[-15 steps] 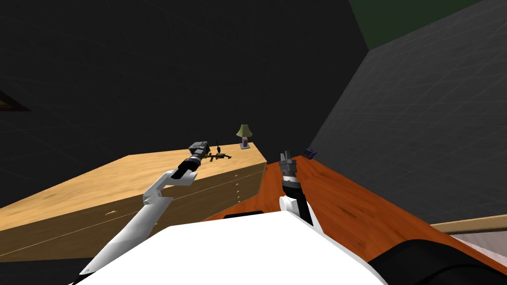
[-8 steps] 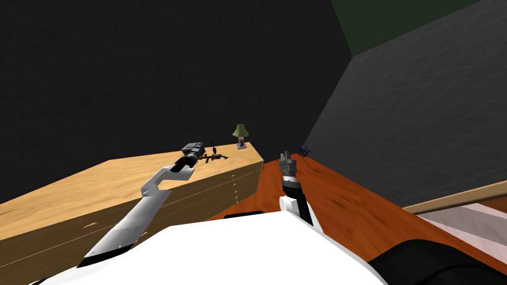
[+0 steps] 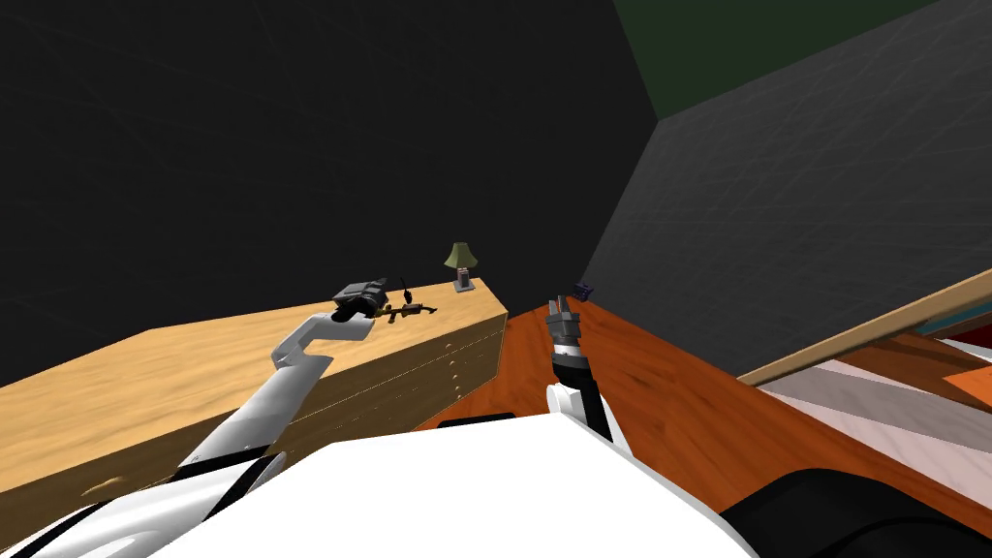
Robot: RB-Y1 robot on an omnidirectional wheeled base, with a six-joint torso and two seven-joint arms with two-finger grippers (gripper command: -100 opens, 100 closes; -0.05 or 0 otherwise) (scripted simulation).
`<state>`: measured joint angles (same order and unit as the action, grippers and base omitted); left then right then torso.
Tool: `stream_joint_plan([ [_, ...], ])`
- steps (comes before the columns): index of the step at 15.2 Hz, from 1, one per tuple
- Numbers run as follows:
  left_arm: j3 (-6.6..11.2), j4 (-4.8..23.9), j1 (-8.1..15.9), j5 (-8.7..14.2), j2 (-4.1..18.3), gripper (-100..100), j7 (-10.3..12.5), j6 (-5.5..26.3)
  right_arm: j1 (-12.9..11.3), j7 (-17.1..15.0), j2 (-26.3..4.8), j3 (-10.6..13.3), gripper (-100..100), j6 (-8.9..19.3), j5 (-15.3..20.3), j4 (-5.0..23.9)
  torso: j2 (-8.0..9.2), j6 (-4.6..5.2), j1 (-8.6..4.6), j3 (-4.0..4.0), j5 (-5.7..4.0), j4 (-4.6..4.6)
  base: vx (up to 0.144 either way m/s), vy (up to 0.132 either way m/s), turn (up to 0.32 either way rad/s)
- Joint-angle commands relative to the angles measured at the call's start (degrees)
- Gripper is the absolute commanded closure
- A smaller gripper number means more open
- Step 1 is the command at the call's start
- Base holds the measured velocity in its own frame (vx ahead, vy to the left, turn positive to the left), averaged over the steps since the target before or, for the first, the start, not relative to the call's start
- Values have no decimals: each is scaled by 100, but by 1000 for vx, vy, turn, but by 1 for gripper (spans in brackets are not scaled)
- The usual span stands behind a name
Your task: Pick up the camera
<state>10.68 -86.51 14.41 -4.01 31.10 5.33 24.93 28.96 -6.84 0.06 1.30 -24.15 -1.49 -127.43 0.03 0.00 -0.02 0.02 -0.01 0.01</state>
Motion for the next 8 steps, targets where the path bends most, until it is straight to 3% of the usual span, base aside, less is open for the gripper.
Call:
stream_joint_plan([
  [1, 18, 123, 54, -16, 1, -100, 5, 217, 0, 0, 0, 0, 0, 0, 0, 0, 0, 0, 0, 0, 0, 0, -5, -5, 14],
  [2, 142, 366, 331, 4, 139, -100, 48, 393, 1, 0, 0, 0, 0, 0, 0, 0, -1, -3, 3, 0, 1, 0, -6, -18, -168],
  [5, 142, 489, 331, 4, 139, -100, 48, 638, 0, 0, 0, 0, 0, 0, 0, 0, -2, 0, 0, -1, 0, -1, -5, -12, -117],
  [6, 268, 731, 606, 24, 270, -100, 90, 835, 1, 0, 0, 0, 0, 0, 0, 0, -2, -3, 2, -1, 1, -1, -6, -18, -181],
  [8, 268, 859, 606, 24, 270, -100, 90, 1024, -1, 0, 0, 0, 0, 0, 0, 0, -3, 4, -2, -2, 0, -1, -5, -14, -182],
])
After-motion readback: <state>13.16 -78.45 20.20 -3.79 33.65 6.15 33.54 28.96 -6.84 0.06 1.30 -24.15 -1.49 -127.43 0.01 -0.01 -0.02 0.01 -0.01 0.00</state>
